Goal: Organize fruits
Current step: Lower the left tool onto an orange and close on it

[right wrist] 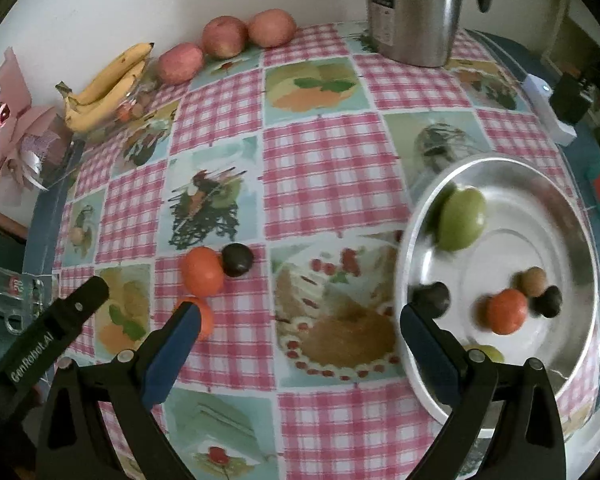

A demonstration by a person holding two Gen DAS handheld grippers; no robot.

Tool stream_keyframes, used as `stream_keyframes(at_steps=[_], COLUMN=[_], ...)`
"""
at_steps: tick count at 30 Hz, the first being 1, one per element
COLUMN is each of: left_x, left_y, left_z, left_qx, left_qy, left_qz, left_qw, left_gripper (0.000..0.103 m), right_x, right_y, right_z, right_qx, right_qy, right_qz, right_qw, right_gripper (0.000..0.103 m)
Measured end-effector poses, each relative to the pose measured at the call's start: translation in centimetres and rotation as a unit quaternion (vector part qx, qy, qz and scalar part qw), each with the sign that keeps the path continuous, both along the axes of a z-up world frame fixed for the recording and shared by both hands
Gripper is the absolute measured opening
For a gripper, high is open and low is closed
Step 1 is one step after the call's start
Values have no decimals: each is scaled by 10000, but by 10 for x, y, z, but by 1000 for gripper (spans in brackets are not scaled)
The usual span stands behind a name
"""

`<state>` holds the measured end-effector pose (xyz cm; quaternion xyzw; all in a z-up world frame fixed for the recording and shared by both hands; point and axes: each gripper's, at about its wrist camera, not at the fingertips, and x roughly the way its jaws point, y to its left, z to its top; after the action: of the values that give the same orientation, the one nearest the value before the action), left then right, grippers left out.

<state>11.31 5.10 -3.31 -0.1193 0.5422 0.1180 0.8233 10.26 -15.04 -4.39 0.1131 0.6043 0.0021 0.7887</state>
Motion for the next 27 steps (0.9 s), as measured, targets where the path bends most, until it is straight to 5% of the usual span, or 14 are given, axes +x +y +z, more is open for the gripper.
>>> stream_keyframes(at_steps=[27], left_x=[32], left_y=[1], left_z=[-14], left_qx=[-467], left_qy=[-56], left_qz=[175], left_qw=[9987], left_gripper=[103], right_x=[45], right_y=[0], right_z=[-31], right_qx=[330], right_qy=[45], right_qz=[-205], right_qw=[9992], right_gripper=[100])
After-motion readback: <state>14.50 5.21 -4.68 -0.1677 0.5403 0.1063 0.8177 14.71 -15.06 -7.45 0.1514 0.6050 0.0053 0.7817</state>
